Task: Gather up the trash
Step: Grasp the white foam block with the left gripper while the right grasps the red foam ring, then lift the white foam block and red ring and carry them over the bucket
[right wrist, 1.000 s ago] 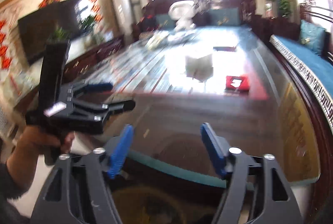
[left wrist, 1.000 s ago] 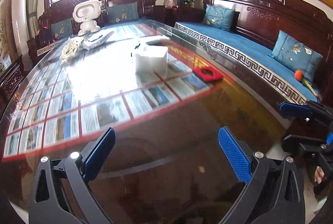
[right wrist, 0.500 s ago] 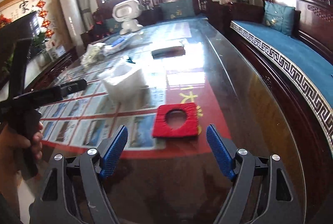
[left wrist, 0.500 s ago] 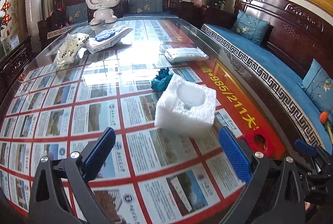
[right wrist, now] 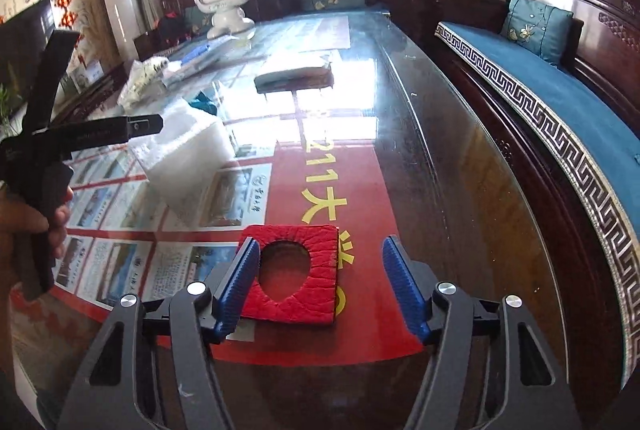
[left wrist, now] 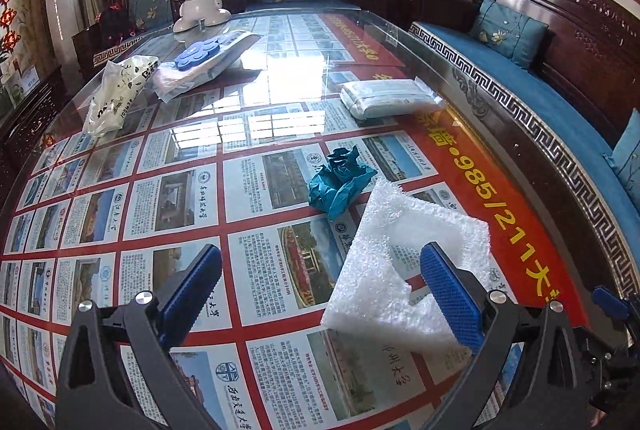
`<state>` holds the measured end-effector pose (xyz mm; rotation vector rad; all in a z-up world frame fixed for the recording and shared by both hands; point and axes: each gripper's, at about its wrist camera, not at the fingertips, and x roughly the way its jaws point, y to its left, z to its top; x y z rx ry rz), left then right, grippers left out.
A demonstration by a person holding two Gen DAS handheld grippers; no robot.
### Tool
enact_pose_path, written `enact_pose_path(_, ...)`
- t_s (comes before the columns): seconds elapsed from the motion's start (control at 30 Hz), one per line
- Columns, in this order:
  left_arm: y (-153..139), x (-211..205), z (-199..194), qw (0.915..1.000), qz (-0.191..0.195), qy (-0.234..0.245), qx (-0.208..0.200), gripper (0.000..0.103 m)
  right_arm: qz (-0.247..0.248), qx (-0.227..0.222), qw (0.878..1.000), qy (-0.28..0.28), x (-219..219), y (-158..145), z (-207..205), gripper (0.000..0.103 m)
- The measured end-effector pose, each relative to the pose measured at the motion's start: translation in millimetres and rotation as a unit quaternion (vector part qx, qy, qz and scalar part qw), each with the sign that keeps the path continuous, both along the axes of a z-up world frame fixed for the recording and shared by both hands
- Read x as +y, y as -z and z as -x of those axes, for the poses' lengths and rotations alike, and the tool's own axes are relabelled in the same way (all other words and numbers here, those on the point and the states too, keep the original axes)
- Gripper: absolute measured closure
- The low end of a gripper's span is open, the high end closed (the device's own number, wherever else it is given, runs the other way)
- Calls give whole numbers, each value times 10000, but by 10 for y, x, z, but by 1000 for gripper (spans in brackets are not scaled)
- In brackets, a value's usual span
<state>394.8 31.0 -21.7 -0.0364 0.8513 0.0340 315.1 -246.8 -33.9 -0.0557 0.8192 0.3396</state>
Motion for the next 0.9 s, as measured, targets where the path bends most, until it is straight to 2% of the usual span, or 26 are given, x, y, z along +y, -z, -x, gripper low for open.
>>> enact_pose_path(0.13,124,-1,-81,9994,-203,-20,295,4,225,174,9996,-65,63,83,-51,41)
enact_pose_path(0.37,176,42,-181,9989,-71,-31,459,4,483,317,9980,-271,172,155,-90,49)
enact_pose_path(0.43,205,74,-232,9982,107,-44,588,4,473,364,9976,-359,195,150,-109,53)
enact_pose_path(0.5,233,95,-264,9968,380,2,705,10,465,380,9971,-462,216,138,-118,59)
enact_pose_path(0.53,234,92,-262,9961,512,60,712,19,460,360,9969,-523,232,132,-114,68)
enact_pose_path(0.57,226,80,-252,9955,631,133,695,33,444,319,9970,-545,239,132,-106,72)
enact_pose_path(0.6,209,52,-238,9953,679,199,655,41,429,287,9971,-565,242,129,-100,76)
enact_pose_path(0.63,185,13,-218,9957,651,263,604,52,372,275,9971,-601,241,133,-94,83)
enact_pose_path(0.67,159,-44,-189,9967,521,317,538,59,321,286,9972,-610,240,129,-90,85)
enact_pose_path(0.77,110,-155,-96,9976,382,442,365,64,282,279,9971,-645,249,121,-64,85)
enact_pose_path(0.9,121,-118,8,9961,639,537,268,64,229,213,9974,-654,238,90,-12,86)
